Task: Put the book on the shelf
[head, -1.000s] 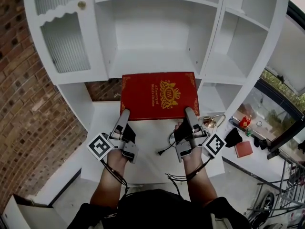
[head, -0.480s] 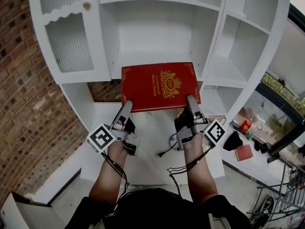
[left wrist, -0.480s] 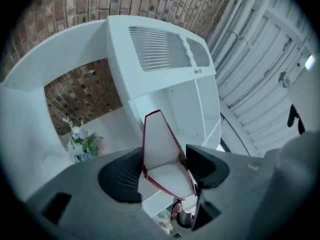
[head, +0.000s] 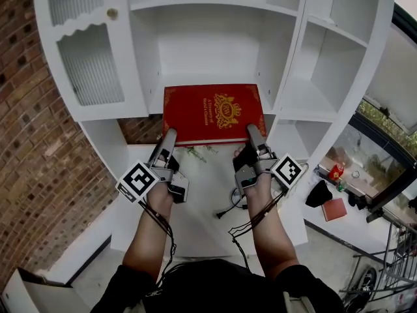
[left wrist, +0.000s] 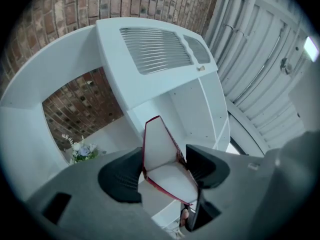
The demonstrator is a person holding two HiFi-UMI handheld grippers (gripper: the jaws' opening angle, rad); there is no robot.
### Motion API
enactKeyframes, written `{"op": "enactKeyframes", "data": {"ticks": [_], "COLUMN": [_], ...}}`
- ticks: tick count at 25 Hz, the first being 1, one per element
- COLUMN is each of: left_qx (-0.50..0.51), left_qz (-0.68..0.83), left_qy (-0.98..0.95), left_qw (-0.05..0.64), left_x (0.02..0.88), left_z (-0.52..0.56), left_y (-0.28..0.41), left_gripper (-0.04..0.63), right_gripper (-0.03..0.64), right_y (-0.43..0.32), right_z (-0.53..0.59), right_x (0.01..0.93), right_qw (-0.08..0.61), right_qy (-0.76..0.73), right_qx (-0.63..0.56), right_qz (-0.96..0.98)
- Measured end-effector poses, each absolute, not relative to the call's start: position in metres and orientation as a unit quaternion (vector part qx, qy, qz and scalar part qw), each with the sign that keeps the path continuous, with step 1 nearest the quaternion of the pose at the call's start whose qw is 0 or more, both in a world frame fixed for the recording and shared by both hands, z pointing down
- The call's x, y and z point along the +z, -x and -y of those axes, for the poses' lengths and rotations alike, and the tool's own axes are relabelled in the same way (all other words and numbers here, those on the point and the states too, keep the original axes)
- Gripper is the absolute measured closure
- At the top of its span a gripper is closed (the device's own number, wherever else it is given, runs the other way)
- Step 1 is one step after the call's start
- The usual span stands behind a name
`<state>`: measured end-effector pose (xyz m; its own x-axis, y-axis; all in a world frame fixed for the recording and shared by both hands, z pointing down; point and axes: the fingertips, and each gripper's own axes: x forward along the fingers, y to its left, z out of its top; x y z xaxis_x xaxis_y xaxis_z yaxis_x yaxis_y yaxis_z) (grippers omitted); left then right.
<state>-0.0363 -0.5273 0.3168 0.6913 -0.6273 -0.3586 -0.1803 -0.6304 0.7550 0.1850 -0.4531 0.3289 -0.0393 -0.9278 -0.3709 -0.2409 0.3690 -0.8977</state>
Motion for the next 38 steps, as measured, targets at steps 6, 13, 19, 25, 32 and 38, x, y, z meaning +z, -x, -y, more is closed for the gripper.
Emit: {"op": "enactKeyframes", "data": {"ticks": [6,13,19,25,32,38], "left_qx": [-0.305,-0.261,-0.246,-0.216,-0.173,-0.155], "left_qz": [0.264,0.307,0.311,0.323,0.333,0.338], "left_qy": [-0.857,-0.897,-0.907,-0.917,-0.926,-0.928], "left_qw": [0.320,0.181,0.143,0.092,0.049,0.036], "left_x": [0.308,0.290,0.278,0.266,0.261,0.255], "left_z": [0.544,0.551,0.559,0.564,0.573,0.582], "left_y": [0.030,0.019,0.015,0.010,0.003,-0.003], "left_gripper": [0.313,0.393,0.391,0.393,0.410,0.408], "right_gripper": [0.337,0.293,0.261,0.259,0.336,0.337], "right_y": [-0.196,-0.215,-0.225,-0.227,-0.221,-0.225], "right_z": [0.468,0.480,0.481,0.483,0.490,0.501], "right_x": [0.320,0.311,0.293,0.273,0.260,0.255], "right_qw": [0.512,0.469,0.392,0.290,0.213,0.190], "right_qy": [0.486,0.585,0.679,0.737,0.758,0.761], "right_qx": [-0.312,-0.240,-0.136,-0.029,0.031,0.025], "right_qz": [-0.636,-0.616,-0.606,-0.610,-0.615,-0.620]}}
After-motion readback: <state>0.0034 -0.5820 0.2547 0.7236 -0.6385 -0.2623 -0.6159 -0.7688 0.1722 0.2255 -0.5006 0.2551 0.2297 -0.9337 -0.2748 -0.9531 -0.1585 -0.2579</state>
